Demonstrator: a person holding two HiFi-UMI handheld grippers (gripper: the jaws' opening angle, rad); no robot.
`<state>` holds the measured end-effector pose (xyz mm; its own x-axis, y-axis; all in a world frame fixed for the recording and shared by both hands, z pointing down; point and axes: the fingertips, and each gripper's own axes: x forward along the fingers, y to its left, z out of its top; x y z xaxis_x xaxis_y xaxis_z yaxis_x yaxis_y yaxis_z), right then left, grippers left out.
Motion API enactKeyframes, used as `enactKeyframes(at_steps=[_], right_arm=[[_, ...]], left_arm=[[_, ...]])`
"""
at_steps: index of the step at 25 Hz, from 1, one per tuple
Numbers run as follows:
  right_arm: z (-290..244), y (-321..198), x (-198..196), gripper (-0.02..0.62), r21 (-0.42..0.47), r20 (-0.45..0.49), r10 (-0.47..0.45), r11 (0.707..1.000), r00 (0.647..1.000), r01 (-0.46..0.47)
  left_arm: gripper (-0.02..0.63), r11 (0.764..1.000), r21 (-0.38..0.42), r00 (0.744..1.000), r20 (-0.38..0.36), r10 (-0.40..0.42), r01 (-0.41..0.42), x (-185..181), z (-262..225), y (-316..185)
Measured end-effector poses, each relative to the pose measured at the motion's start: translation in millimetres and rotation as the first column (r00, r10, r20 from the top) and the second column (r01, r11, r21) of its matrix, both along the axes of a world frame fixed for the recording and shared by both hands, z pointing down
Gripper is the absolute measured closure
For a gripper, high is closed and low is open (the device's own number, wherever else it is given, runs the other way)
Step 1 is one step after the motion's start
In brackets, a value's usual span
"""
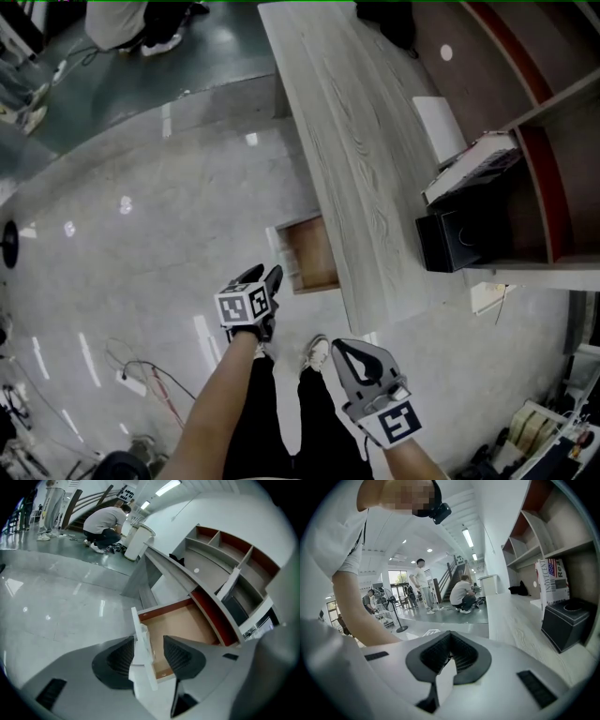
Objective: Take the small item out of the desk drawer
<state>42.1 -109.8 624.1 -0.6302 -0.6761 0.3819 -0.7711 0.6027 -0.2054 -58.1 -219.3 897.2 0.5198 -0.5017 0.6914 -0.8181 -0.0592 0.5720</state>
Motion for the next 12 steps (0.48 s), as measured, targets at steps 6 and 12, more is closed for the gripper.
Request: enactKeyframes(at_steps=[6,12], right_arm=[[6.3,11.2,9.9,0.574,0.004,-0.019,0.005,1.000,1.000,-0.005],[6.6,14.0,20.2,0.574,0.011,-0.022,0.019,1.000,1.000,-0.018]], left_arm=[[0.403,0.997,-0.074,1.000,-0.008,0.009,-0.010,7.7,21.8,-4.8],[0.403,0.995,-0.102,1.000,0.003,0.022,-0.022,13.4,34.1,-12.2]])
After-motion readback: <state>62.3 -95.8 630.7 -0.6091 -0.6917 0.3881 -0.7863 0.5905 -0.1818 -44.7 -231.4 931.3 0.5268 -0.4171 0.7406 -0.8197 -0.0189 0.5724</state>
